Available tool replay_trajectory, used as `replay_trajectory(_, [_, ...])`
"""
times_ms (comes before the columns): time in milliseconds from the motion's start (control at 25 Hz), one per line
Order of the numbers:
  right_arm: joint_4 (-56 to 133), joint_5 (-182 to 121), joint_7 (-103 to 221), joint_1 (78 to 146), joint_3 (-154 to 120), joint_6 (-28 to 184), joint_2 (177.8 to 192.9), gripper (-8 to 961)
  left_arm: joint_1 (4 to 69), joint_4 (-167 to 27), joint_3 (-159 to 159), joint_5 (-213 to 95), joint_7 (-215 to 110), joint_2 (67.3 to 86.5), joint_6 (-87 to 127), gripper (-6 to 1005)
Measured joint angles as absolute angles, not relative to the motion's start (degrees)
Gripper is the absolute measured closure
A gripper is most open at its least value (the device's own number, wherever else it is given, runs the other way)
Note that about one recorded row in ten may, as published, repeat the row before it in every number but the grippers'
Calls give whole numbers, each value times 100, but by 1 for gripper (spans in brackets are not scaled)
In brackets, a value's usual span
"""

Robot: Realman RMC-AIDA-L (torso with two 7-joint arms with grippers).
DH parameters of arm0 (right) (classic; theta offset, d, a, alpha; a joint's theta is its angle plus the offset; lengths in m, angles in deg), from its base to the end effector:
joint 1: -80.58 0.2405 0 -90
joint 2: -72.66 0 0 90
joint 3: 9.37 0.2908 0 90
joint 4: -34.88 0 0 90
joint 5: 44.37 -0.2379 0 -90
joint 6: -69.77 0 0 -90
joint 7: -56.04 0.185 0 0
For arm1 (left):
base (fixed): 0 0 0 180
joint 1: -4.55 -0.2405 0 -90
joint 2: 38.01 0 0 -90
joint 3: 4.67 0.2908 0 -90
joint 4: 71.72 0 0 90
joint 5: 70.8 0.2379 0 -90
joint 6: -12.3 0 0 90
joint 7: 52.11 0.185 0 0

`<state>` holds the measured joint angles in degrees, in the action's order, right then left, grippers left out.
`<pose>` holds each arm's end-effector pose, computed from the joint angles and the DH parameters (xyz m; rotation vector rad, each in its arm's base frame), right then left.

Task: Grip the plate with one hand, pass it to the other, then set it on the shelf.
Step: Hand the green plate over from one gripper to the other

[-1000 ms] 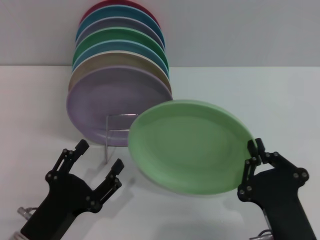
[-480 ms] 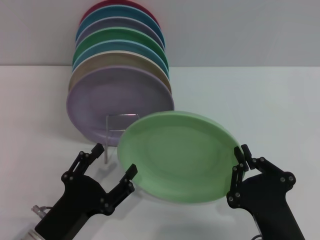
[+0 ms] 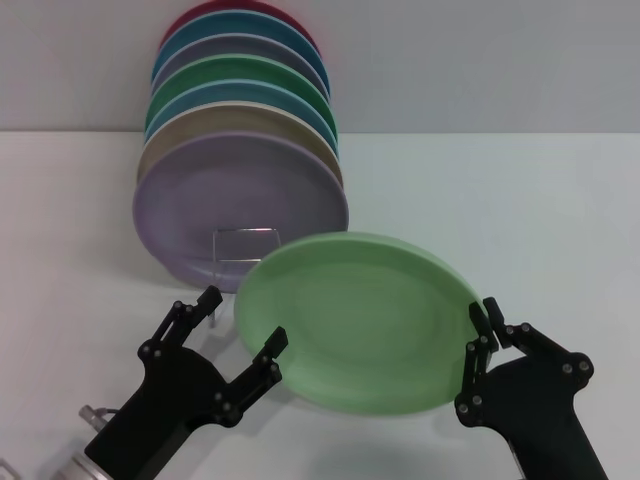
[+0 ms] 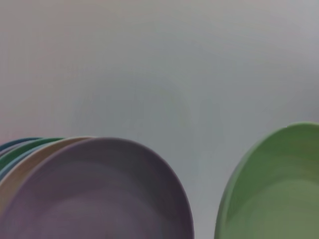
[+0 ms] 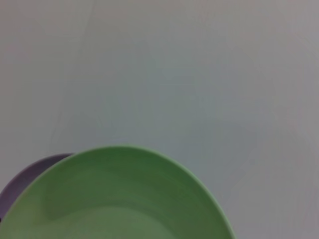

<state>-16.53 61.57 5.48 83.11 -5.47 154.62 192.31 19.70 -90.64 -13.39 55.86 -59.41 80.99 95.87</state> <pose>0.2398 0.2032 -0.1517 -1.6665 0.2113 0.6025 -0.3001 0.2618 -0.1445 -2.0585 -0.4030 -1.0119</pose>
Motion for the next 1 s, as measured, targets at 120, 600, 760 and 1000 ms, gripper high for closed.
replay_trajectory(120, [-1652,6144,542,8289,-605,15551,19223,932,2031,-9100,-1373,5582,-5942,8103,9438,139])
replay_trajectory(600, [-1629,6127,534,8278,-620,15599,19210,934,2045,-9099,-1425,5545,-5958,8096,9429,202])
replay_trajectory(760, [-1628,6127,533,8291,-620,15600,19210,933,2089,-9096,-1461,5540,-5950,8099,9396,273])
replay_trajectory(1000, [-1634,6135,525,8310,-620,15600,19200,933,2132,-9097,-1461,5540,-5951,8100,9341,492])
